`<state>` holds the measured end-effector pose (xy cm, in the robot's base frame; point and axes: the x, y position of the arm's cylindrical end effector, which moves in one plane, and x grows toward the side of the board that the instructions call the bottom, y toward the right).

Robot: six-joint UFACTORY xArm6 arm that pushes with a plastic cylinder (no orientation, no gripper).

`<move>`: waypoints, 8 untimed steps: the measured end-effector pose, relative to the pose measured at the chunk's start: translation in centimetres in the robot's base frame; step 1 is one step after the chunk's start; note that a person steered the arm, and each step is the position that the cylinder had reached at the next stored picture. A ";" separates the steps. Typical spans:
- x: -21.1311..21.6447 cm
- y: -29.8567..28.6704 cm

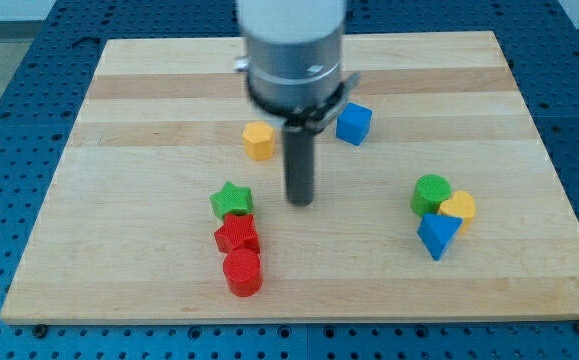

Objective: Push the green circle slightly right

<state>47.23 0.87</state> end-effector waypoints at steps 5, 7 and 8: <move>0.8 25.1; 1.2 17.8; 3.0 15.6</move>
<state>50.21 16.52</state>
